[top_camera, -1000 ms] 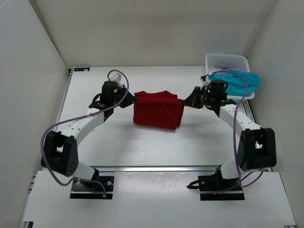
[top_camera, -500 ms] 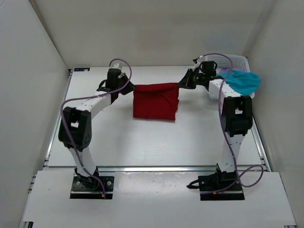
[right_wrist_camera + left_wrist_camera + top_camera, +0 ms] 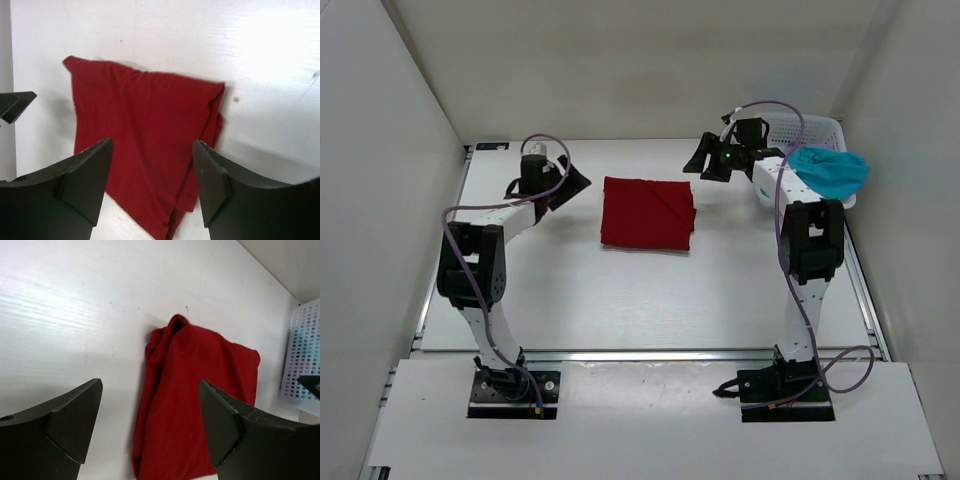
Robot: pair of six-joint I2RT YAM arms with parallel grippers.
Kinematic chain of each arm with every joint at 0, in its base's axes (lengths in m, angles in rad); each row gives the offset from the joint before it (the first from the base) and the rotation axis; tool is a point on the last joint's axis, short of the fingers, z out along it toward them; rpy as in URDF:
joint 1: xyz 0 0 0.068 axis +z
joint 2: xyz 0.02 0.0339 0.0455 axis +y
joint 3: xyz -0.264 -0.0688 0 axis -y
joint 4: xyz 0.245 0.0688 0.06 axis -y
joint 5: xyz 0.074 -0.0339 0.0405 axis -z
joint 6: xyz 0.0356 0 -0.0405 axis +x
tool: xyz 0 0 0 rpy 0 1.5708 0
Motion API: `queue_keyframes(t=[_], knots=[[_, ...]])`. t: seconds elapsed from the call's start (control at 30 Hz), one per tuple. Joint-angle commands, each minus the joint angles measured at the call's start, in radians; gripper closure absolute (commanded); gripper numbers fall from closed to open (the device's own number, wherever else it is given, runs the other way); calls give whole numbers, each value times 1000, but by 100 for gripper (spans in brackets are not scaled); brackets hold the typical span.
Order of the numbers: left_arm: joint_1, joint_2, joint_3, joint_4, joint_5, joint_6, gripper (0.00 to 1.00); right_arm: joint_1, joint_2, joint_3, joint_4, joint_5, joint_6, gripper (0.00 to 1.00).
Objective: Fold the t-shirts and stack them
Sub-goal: Fold the long partially folded tshirt into a neat square, then put the neatly folded tshirt into the corner of the board with the left arm
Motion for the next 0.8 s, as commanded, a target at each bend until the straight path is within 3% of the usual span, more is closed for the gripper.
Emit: queue_keyframes(t=[0.0,0.2,0.4,0.43,0.5,0.6,0.67,0.77], knots=[[27,-77,-102,72,109,5,10,38,-192,-103,62,59,-19,36],[-28,1,-159,144,233,54,6,65,-399,-453,324,-2,98,36],[-77,124,-94,163,320,74,14,104,-461,-568,346,-14,99,36],[-85,148,-71,157,319,69,20,105,-476,-588,378,-18,102,36],[-94,180,-31,141,289,77,54,116,-491,-619,399,-22,112,37],[-113,223,-22,207,305,-13,78,134,-534,-695,456,-54,145,38],[-116,254,18,261,314,-73,89,156,-572,-790,540,-91,181,40],[-113,289,143,159,256,-51,100,173,-638,-898,600,-103,204,40]])
